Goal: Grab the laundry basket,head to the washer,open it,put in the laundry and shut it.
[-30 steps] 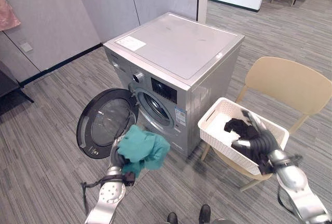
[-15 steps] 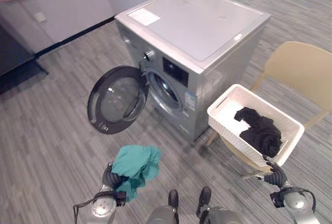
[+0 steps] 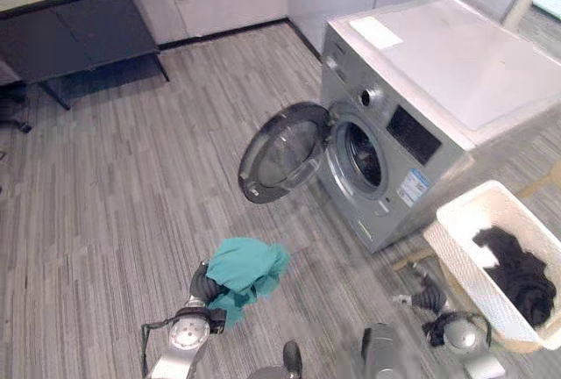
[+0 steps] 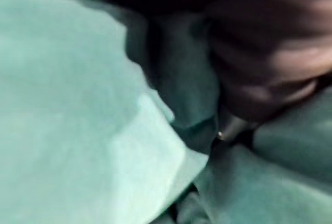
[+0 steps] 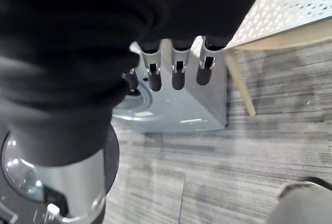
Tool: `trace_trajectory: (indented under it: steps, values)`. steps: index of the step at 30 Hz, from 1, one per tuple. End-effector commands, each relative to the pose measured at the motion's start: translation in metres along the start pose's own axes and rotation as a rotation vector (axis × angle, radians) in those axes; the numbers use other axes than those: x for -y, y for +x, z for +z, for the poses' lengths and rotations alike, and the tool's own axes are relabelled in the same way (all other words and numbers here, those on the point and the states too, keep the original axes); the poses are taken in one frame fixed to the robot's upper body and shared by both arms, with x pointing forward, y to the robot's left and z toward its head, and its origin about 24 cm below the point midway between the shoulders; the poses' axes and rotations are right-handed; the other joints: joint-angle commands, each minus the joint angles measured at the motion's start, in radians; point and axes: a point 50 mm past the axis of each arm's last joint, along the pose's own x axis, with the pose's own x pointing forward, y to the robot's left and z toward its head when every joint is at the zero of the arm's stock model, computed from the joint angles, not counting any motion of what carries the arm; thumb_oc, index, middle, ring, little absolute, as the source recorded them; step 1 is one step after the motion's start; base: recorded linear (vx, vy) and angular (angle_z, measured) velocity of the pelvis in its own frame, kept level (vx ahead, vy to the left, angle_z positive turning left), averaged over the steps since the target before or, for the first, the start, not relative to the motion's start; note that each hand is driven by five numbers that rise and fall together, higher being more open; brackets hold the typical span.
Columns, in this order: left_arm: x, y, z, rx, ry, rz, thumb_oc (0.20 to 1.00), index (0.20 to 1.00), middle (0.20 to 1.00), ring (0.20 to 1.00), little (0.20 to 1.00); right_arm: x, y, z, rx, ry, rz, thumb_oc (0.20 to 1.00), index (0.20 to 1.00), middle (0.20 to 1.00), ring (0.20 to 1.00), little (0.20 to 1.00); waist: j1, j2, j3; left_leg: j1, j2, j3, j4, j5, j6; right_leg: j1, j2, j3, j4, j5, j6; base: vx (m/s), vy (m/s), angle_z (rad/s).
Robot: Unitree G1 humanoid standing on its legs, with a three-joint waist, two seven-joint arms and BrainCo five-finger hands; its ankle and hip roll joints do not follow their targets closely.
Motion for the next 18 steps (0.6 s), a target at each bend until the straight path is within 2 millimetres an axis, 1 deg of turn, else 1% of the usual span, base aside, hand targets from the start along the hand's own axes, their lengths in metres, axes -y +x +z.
trace_trajectory:
  steps: [1, 2, 3, 4, 5, 6, 7, 8, 9, 10, 11, 12, 13, 14, 15, 16, 18]
  values:
    - [-0.012, 0.007, 0.029, 0.141, 0.055, 0.028, 0.200, 0.200, 0.200, 0.200, 0.200, 0.018, 0.012, 0.027, 0.115, -0.028, -0.048, 1.000, 1.000, 1.000, 1.000, 1.000, -0.036, 0.007, 0.041, 0.045, 0.005, -0.029, 0.012, -0.077, -0.053, 0.181, 0.181, -0.032, -0.302, 0.040, 0.019, 0.37, 0.006, 0.51]
    - [-0.010, 0.007, 0.030, 0.142, 0.057, 0.019, 0.200, 0.200, 0.200, 0.200, 0.200, 0.018, 0.012, 0.025, 0.106, -0.031, -0.046, 1.000, 1.000, 1.000, 1.000, 1.000, -0.041, 0.003, 0.042, 0.059, -0.008, -0.055, 0.008, -0.085, -0.053, 0.176, 0.191, -0.018, -0.347, 0.058, 0.026, 0.45, -0.011, 0.64]
    - [-0.010, 0.008, 0.029, 0.140, 0.061, 0.020, 0.200, 0.200, 0.200, 0.200, 0.200, 0.018, 0.011, 0.022, 0.094, -0.037, -0.041, 1.000, 1.000, 1.000, 1.000, 1.000, -0.050, 0.001, 0.044, 0.081, -0.022, -0.084, 0.000, -0.097, -0.054, 0.151, 0.206, -0.005, -0.403, 0.091, 0.031, 0.46, -0.067, 0.93]
    - [-0.008, 0.008, 0.028, 0.138, 0.061, 0.016, 0.200, 0.200, 0.200, 0.200, 0.200, 0.016, 0.011, 0.018, 0.079, -0.045, -0.027, 1.000, 1.000, 1.000, 1.000, 1.000, -0.051, -0.001, 0.041, 0.106, -0.034, -0.120, -0.008, -0.107, -0.059, 0.126, 0.200, -0.022, -0.449, 0.122, 0.037, 0.37, -0.059, 1.08]
    - [-0.008, 0.008, 0.028, 0.138, 0.061, 0.016, 0.200, 0.200, 0.200, 0.200, 0.200, 0.016, 0.011, 0.018, 0.079, -0.045, -0.027, 1.000, 1.000, 1.000, 1.000, 1.000, -0.054, 0.002, 0.041, 0.108, -0.031, -0.124, -0.009, -0.108, -0.059, 0.129, 0.201, -0.026, -0.451, 0.121, 0.037, 0.33, -0.094, 1.24]
    - [-0.006, 0.008, 0.029, 0.139, 0.058, 0.011, 0.200, 0.200, 0.200, 0.200, 0.200, 0.015, 0.010, 0.016, 0.073, -0.047, -0.021, 1.000, 1.000, 1.000, 1.000, 1.000, -0.057, 0.002, 0.041, 0.121, -0.032, -0.141, -0.005, -0.116, -0.063, 0.123, 0.193, -0.037, -0.456, 0.128, 0.039, 0.35, -0.164, 0.91]
    - [-0.001, 0.006, 0.029, 0.144, 0.071, -0.023, 0.200, 0.200, 0.200, 0.200, 0.200, 0.013, 0.005, 0.010, 0.056, -0.036, -0.013, 1.000, 1.000, 1.000, 1.000, 1.000, -0.062, 0.001, 0.033, 0.147, -0.030, -0.174, 0.019, -0.142, -0.078, 0.161, 0.198, -0.008, -0.469, 0.123, 0.019, 0.47, -0.251, 0.99]
    - [0.001, 0.007, 0.029, 0.144, 0.079, -0.032, 0.200, 0.200, 0.200, 0.200, 0.200, 0.013, 0.005, 0.007, 0.051, -0.040, -0.011, 1.000, 1.000, 1.000, 1.000, 1.000, -0.066, 0.006, 0.019, 0.146, -0.019, -0.181, 0.055, -0.139, -0.102, 0.174, 0.203, -0.007, -0.465, 0.126, 0.005, 0.34, -0.207, 1.22]
    - [0.001, 0.007, 0.029, 0.144, 0.079, -0.032, 0.200, 0.200, 0.200, 0.200, 0.200, 0.013, 0.005, 0.008, 0.052, -0.040, -0.011, 1.000, 1.000, 1.000, 1.000, 1.000, -0.068, 0.003, 0.017, 0.142, -0.022, -0.182, 0.055, -0.136, -0.101, 0.172, 0.199, -0.007, -0.468, 0.130, 0.006, 0.28, -0.209, 1.44]
    - [0.005, 0.006, 0.029, 0.146, 0.072, -0.058, 0.200, 0.200, 0.200, 0.200, 0.200, 0.016, 0.006, 0.008, 0.052, -0.047, -0.014, 1.000, 1.000, 1.000, 1.000, 1.000, -0.073, 0.007, 0.008, 0.109, -0.001, -0.152, 0.150, -0.100, -0.141, 0.213, 0.196, -0.030, -0.490, 0.126, -0.005, 0.15, -0.125, 1.32]
    - [0.005, 0.006, 0.029, 0.146, 0.072, -0.058, 0.200, 0.200, 0.200, 0.200, 0.200, 0.016, 0.006, 0.008, 0.053, -0.047, -0.014, 1.000, 1.000, 1.000, 1.000, 1.000, -0.076, 0.008, 0.008, 0.105, 0.001, -0.155, 0.158, -0.104, -0.142, 0.215, 0.196, -0.033, -0.493, 0.127, -0.006, 0.25, -0.177, 1.02]
    - [0.007, 0.006, 0.030, 0.147, 0.065, -0.060, 0.200, 0.200, 0.200, 0.200, 0.200, 0.018, 0.006, 0.009, 0.058, -0.042, -0.021, 1.000, 1.000, 1.000, 1.000, 1.000, -0.076, 0.004, 0.011, 0.072, 0.015, -0.129, 0.241, -0.063, -0.165, 0.241, 0.194, -0.036, -0.502, 0.121, -0.015, 0.15, -0.091, 0.72]
    - [0.007, 0.006, 0.029, 0.145, 0.060, -0.063, 0.200, 0.200, 0.200, 0.200, 0.200, 0.021, 0.008, 0.011, 0.062, -0.038, -0.028, 1.000, 1.000, 1.000, 1.000, 1.000, -0.073, -0.001, 0.015, 0.033, 0.032, -0.108, 0.314, -0.036, -0.173, 0.266, 0.191, -0.044, -0.514, 0.108, -0.025, 0.20, -0.131, 0.53]
    - [0.008, 0.007, 0.030, 0.146, 0.059, -0.068, 0.200, 0.200, 0.200, 0.200, 0.200, 0.023, 0.008, 0.012, 0.064, -0.038, -0.033, 1.000, 1.000, 1.000, 1.000, 1.000, -0.068, -0.009, 0.022, -0.008, 0.047, -0.084, 0.376, -0.027, -0.173, 0.290, 0.186, -0.047, -0.520, 0.096, -0.034, 0.23, -0.140, 0.13]
    - [0.009, 0.008, 0.031, 0.143, 0.052, -0.070, 0.200, 0.200, 0.200, 0.200, 0.200, 0.026, 0.010, 0.013, 0.062, -0.039, -0.047, 1.000, 1.000, 1.000, 1.000, 1.000, -0.053, -0.028, 0.031, -0.084, 0.050, -0.048, 0.387, -0.047, -0.149, 0.325, 0.179, -0.038, -0.525, 0.070, -0.042, 0.17, -0.102, -0.21]
    - [0.009, 0.008, 0.031, 0.143, 0.052, -0.070, 0.200, 0.200, 0.200, 0.200, 0.200, 0.026, 0.010, 0.013, 0.062, -0.038, -0.047, 1.000, 1.000, 1.000, 1.000, 1.000, -0.051, -0.027, 0.031, -0.085, 0.051, -0.046, 0.390, -0.050, -0.149, 0.325, 0.180, -0.037, -0.524, 0.069, -0.041, 0.20, -0.084, -0.58]
    - [0.008, 0.008, 0.031, 0.143, 0.059, -0.076, 0.200, 0.200, 0.200, 0.200, 0.200, 0.028, 0.010, 0.013, 0.058, -0.038, -0.052, 1.000, 1.000, 1.000, 1.000, 1.000, -0.035, -0.042, 0.031, -0.139, 0.035, -0.051, 0.341, -0.083, -0.129, 0.350, 0.182, -0.012, -0.523, 0.047, -0.041, 0.20, -0.032, -0.63]
